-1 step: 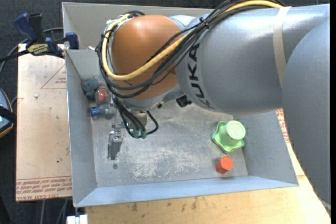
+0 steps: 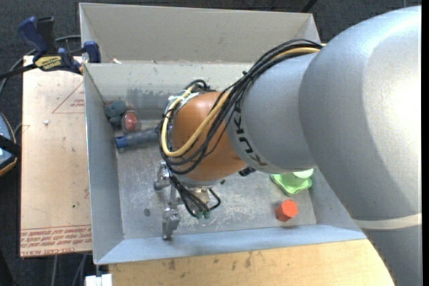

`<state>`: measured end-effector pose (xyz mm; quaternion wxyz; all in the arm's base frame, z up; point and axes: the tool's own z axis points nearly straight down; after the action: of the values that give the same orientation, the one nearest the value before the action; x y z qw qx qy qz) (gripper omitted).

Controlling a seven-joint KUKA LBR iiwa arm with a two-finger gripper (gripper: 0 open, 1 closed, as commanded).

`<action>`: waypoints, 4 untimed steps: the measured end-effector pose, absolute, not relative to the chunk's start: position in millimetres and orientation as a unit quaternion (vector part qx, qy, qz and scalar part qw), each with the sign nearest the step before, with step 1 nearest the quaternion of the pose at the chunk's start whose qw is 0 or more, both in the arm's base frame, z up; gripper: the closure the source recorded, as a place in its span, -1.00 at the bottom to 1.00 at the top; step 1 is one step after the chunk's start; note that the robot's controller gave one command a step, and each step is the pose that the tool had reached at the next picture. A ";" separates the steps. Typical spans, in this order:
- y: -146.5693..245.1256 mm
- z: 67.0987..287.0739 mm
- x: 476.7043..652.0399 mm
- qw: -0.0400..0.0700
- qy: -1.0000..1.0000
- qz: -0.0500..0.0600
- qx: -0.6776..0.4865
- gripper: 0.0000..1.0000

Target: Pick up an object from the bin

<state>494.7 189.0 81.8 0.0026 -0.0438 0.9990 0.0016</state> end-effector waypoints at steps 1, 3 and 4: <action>98.4 73.8 519.7 0.005 0.999 0.003 -0.041 -1.00; -67.8 188.9 524.7 0.003 0.979 -0.002 -0.203 -1.00; -91.5 115.3 555.8 -0.001 0.984 0.001 -0.179 -1.00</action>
Offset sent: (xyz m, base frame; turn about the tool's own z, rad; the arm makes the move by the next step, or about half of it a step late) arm 0.0210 -0.0900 -0.0118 -0.0014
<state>555.8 -91.5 115.3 -0.0013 -0.1792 0.9838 0.0013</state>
